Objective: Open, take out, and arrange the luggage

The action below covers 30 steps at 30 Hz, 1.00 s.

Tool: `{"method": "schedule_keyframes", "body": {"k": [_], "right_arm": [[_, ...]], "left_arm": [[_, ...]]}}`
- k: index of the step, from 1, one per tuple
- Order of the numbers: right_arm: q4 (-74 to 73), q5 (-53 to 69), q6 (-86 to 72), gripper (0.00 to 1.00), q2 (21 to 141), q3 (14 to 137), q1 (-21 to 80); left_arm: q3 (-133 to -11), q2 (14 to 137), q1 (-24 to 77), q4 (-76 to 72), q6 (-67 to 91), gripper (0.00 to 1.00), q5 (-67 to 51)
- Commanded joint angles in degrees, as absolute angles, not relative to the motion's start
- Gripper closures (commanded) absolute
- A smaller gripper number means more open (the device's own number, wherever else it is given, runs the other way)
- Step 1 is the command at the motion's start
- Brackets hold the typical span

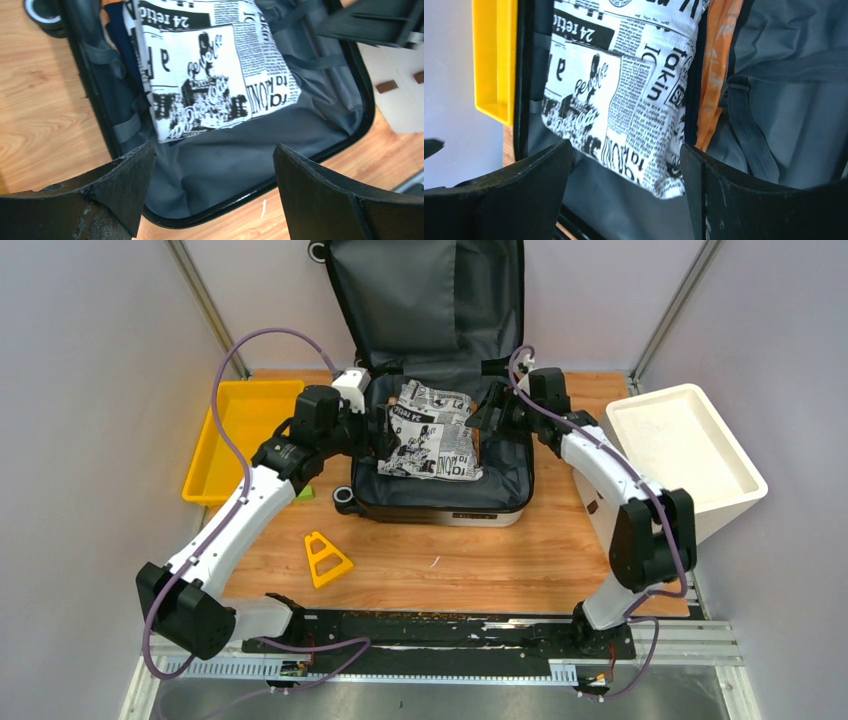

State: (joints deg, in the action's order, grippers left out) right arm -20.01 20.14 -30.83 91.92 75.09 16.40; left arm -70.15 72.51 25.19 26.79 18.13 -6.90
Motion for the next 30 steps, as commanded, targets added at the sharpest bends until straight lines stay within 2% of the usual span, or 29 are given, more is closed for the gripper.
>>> {"method": "schedule_keyframes", "body": {"k": [1,9,15,24,27,30], "right_arm": [[-16.74,21.89,-30.51,0.20,97.49,80.15,17.21],[-17.41,24.27,-27.26,0.13,107.96,86.27,17.34],[-19.86,27.04,-27.02,0.19,113.40,88.75,17.99],[-20.07,26.39,-26.06,0.27,114.54,88.94,21.03],[-20.47,25.32,-25.34,0.39,114.02,89.48,21.67],[-22.72,21.79,-23.75,0.60,112.88,90.82,21.97]], "left_arm": [[-72.15,71.75,25.18,25.21,16.21,0.05,-12.03],[-68.90,69.34,25.22,27.62,12.41,0.03,-8.16],[-68.44,69.21,25.22,27.98,12.30,0.04,-7.33],[-68.12,68.27,25.22,29.19,13.83,0.07,-6.59],[-68.12,67.90,25.22,29.43,13.77,0.07,-5.67],[-68.36,67.96,25.23,29.33,13.63,0.07,-4.25]]}}
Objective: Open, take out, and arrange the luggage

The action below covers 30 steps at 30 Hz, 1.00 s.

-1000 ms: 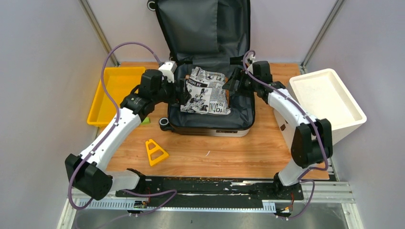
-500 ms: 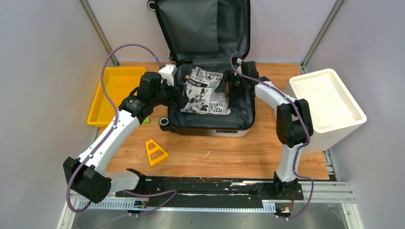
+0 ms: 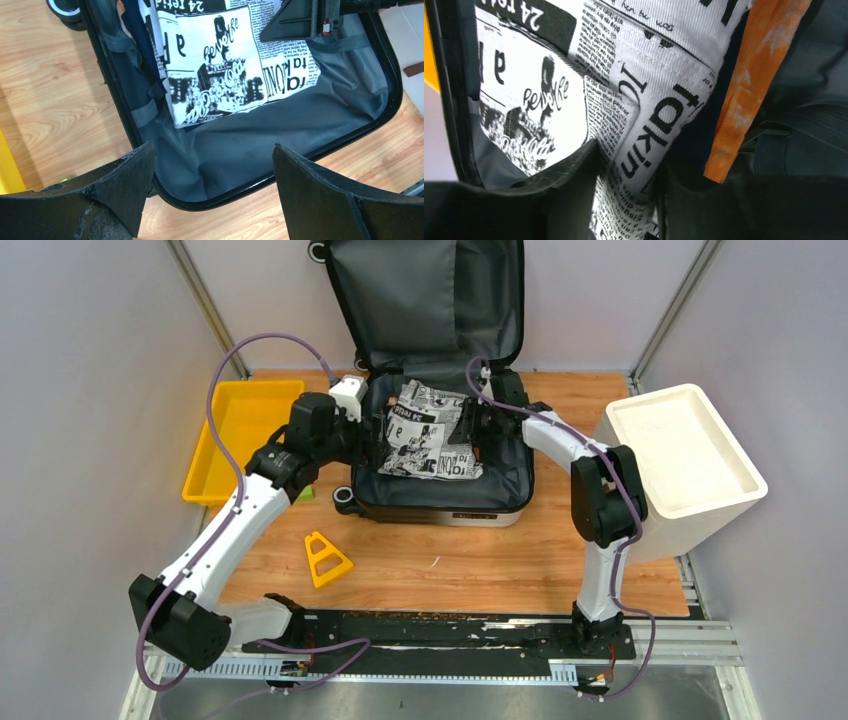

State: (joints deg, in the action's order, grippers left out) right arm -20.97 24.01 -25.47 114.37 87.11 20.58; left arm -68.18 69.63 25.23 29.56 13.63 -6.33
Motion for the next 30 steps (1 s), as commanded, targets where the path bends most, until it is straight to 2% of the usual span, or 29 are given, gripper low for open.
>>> {"method": "schedule_keyframes", "body": {"k": [1,2,3,6,7,15,25,30], "right_arm": [[-23.71,20.08,-23.02,0.69,112.48,91.37,22.02],[-24.78,18.37,-22.10,0.80,111.99,91.93,21.99],[-25.55,16.81,-21.27,0.86,111.51,92.30,21.95],[-26.67,14.60,-18.62,0.99,109.61,92.89,21.60],[-26.90,14.66,-17.75,1.00,108.98,92.90,21.31],[-27.39,18.04,-12.31,1.00,107.15,90.96,17.61],[-27.28,19.72,-6.31,1.00,109.28,89.92,14.88],[-27.65,19.42,-6.37,0.92,110.76,90.35,14.52]], "left_arm": [[-68.50,68.13,25.23,29.22,13.67,0.07,-3.88],[-68.89,68.51,25.23,29.15,13.69,0.07,-3.30],[-69.12,68.80,25.22,29.06,13.77,0.07,-3.14],[-70.84,70.62,25.22,29.01,13.61,0.07,-3.29],[-71.19,70.99,25.27,28.96,13.33,0.07,-3.45],[-75.72,76.36,25.09,26.95,13.25,0.07,-4.52],[-80.39,89.36,25.14,20.89,14.42,0.03,-6.15],[-81.95,96.25,24.29,16.49,17.94,0.08,-8.00]]}}
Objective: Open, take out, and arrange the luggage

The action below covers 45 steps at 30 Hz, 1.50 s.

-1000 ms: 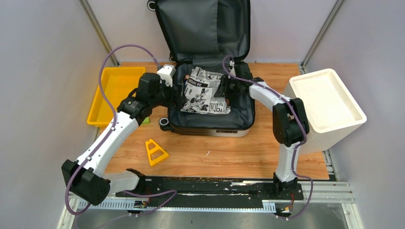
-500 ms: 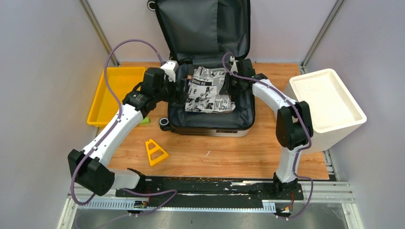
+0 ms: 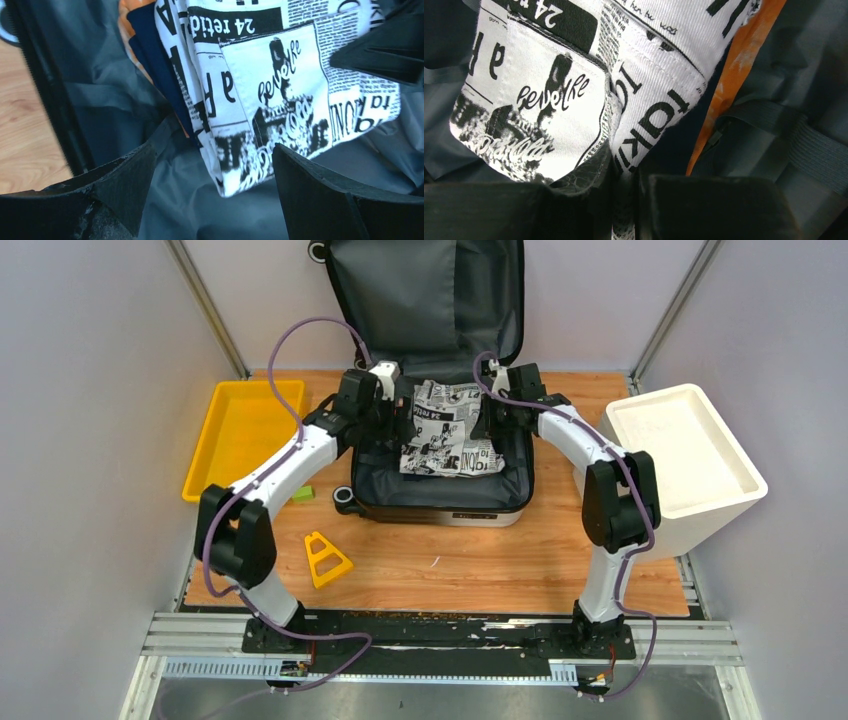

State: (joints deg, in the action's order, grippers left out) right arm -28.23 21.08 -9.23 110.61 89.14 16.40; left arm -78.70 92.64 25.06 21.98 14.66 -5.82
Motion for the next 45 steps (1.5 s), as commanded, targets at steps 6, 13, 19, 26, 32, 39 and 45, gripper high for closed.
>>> {"method": "schedule_keyframes", "body": {"k": [6,13,19,26,32,39,45], "right_arm": [[-27.98,19.67,-7.80,0.81,110.97,89.51,13.97],[-27.98,19.81,-9.23,0.66,109.84,88.49,13.80],[-27.97,20.63,-9.69,0.67,108.49,88.52,13.74],[-27.99,20.08,-9.89,0.68,108.37,88.30,13.73],[-27.97,19.53,-10.87,0.64,109.14,87.79,13.79],[-27.96,18.85,-10.77,0.53,107.50,87.77,13.79],[-27.95,18.13,-11.04,0.40,105.92,87.49,13.72]], "left_arm": [[-83.71,104.18,21.33,9.66,23.25,0.14,-14.48],[-83.01,108.50,21.12,2.15,23.96,0.08,-15.26],[-83.41,112.19,21.10,-3.32,25.93,0.10,-18.66],[-84.53,115.81,21.14,-4.16,26.90,0.14,-20.16],[-85.44,117.41,21.17,-5.46,27.84,0.22,-23.26],[-86.72,115.47,21.23,-6.01,29.46,0.66,-25.88],[-91.17,113.23,21.71,1.90,27.80,0.94,-24.24]]}}
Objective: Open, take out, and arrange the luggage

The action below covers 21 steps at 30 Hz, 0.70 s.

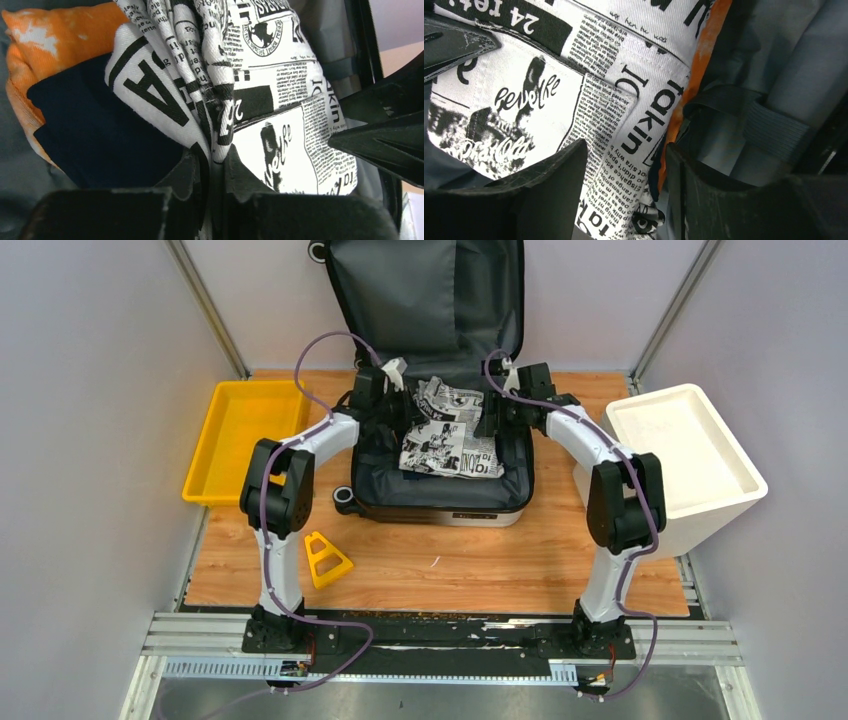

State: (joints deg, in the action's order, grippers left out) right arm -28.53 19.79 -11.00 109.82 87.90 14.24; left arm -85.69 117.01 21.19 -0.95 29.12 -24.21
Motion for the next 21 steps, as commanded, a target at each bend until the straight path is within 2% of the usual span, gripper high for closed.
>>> {"method": "schedule_keyframes", "body": {"k": [1,2,5,7,16,21], "right_arm": [[-28.10,18.08,-11.38,0.38,105.77,87.58,13.62],[-28.54,18.56,-11.85,0.36,105.62,87.95,13.44],[-28.94,20.31,-13.42,0.26,104.57,88.58,12.83],[-28.78,20.94,-14.28,0.24,103.87,88.67,12.46],[-27.42,24.78,-16.82,0.23,103.32,88.06,12.17],[-22.26,30.59,-21.04,0.22,102.87,86.13,12.25]], "left_arm": [[-91.95,112.99,22.19,3.89,26.95,0.96,-22.88],[-93.83,112.92,22.39,8.42,25.13,1.00,-19.78],[-95.91,111.89,22.85,12.56,23.69,1.00,-16.99],[-95.70,110.47,22.85,13.16,23.44,1.00,-16.01],[-96.34,106.17,22.74,17.55,19.49,1.00,-11.48],[-93.63,105.88,21.34,15.91,17.61,1.00,-14.72]]}}
